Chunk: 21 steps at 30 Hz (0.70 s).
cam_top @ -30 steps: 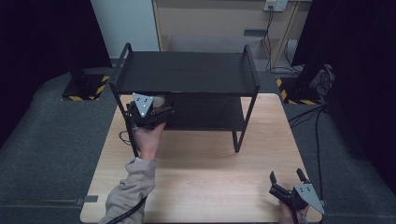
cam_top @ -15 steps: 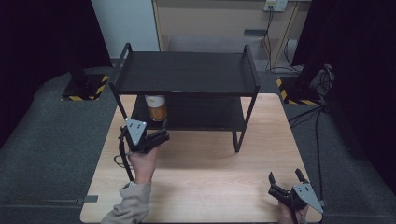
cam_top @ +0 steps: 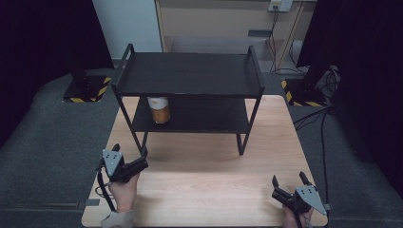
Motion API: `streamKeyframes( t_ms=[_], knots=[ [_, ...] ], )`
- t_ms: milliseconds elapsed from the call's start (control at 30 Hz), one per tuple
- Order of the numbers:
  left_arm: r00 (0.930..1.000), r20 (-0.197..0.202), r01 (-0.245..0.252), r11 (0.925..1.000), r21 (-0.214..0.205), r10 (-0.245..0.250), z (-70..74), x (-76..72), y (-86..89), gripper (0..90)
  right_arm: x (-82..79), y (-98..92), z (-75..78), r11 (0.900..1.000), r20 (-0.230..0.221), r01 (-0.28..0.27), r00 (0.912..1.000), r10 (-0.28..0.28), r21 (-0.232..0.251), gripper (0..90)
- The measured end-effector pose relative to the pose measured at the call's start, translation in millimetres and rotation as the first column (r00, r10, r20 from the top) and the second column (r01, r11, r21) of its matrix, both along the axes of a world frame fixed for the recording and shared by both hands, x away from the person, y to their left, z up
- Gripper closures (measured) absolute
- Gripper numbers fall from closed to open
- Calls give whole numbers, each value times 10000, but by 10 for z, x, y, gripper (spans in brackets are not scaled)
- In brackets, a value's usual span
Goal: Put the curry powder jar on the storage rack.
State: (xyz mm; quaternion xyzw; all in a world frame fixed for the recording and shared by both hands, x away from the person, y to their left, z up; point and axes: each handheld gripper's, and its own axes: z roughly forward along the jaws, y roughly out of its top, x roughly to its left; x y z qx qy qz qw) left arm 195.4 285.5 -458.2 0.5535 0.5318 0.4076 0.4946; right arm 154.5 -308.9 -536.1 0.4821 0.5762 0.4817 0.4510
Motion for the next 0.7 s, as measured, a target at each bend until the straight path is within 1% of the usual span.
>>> streamKeyframes(
  t_ms=[200,267,367,433,500,533,567,600,667,700],
  knots=[
    [9999,-169,-21,10000,-85,19,-240,-127,237,0,14,-7,18,9999,-128,-109,9999,109,-54,8],
    [9996,-279,-15,10000,-70,13,-299,-149,280,0,16,-2,20,9999,-141,-98,9999,96,-78,8],
    [9984,-557,46,9999,-115,-52,-366,-154,322,0,15,12,20,9999,-133,-35,9999,34,-123,7],
    [9962,-857,143,9998,-127,-153,-423,-143,346,0,9,25,14,9999,-93,85,9999,-86,-78,6],
    [9936,-1075,302,9988,-386,-342,-477,-130,390,3,1,24,3,9999,-24,131,9999,-131,8,6],
    [9911,-1257,366,9980,-512,-428,-478,-112,409,3,-1,24,2,9999,-15,148,9999,-147,28,6],
    [9910,-1232,447,9971,-615,-521,-483,-108,429,3,-1,24,1,9999,-15,131,9999,-131,0,5],
    [9920,-1106,529,9962,-689,-603,-503,-112,448,3,0,25,3,9999,-23,114,9999,-114,-45,5],
    [9898,-1227,631,9947,-811,-728,-503,-100,470,3,4,30,8,9999,-58,71,10000,-72,-155,5],
    [9898,-1227,631,9947,-811,-728,-503,-100,470,1,3,29,7,9998,-53,37,10000,-38,-196,6]
  ],
)
